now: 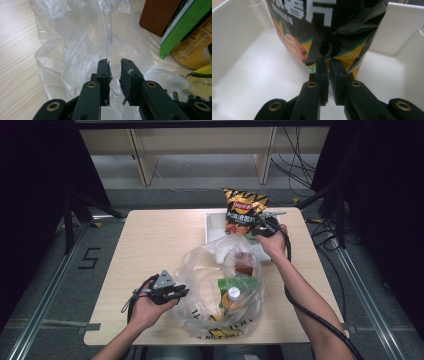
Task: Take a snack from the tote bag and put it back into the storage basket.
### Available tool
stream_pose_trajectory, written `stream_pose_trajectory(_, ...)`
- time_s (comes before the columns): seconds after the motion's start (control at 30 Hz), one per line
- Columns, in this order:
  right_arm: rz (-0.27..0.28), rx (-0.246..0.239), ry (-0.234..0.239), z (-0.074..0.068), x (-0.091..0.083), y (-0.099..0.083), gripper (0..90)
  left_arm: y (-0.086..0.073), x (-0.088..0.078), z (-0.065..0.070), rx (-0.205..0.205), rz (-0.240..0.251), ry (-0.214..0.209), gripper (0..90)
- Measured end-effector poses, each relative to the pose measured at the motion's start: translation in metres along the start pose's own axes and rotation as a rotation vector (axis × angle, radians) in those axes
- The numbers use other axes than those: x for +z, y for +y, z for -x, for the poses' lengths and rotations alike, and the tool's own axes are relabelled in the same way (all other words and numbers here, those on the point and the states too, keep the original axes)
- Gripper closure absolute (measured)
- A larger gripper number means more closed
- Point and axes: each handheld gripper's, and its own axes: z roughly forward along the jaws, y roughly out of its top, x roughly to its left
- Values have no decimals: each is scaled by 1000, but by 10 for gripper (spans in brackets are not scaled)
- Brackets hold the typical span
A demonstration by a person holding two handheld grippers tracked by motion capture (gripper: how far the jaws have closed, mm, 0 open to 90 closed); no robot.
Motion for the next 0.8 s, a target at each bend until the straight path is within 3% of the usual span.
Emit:
stream_pose_trajectory(0.1,16,38,24,-6,-10,1,834,0,0,0,-6,10,9,763)
stream_pose_trajectory(0.17,31,16,33,-5,-17,2,823,0,0,1,-14,13,13,763)
stream_pose_trajectory(0.23,9,65,38,-10,-28,2,815,1,-1,2,-18,10,5,763)
stream_pose_trajectory(0.27,45,12,51,-7,-30,2,807,1,0,2,-22,35,13,763)
stream_pose_trajectory(0.33,50,56,72,-11,-45,4,788,2,-2,3,-40,39,20,767)
stream_pose_trajectory(0.37,60,31,84,-10,-52,5,778,2,-4,0,-10,23,10,769)
stream_pose_trajectory(0.43,85,26,100,-15,-70,9,768,2,-4,0,-30,34,27,772)
stream_pose_trajectory(0.47,104,22,122,-19,-81,11,765,3,-5,-2,-8,33,20,772)
stream_pose_trajectory(0.57,136,12,161,-33,-112,14,742,5,-6,0,-37,57,23,772)
stream_pose_trajectory(0.67,166,-67,200,-44,-139,17,723,8,-10,1,-29,64,29,769)
stream_pose_trajectory(0.73,172,-89,232,-56,-156,18,712,10,-12,3,-29,81,41,767)
stream_pose_trajectory(0.77,189,-134,237,-60,-162,19,705,12,-13,2,-16,85,37,764)
stream_pose_trajectory(0.8,188,-125,258,-67,-169,19,693,12,-14,3,-25,101,38,758)
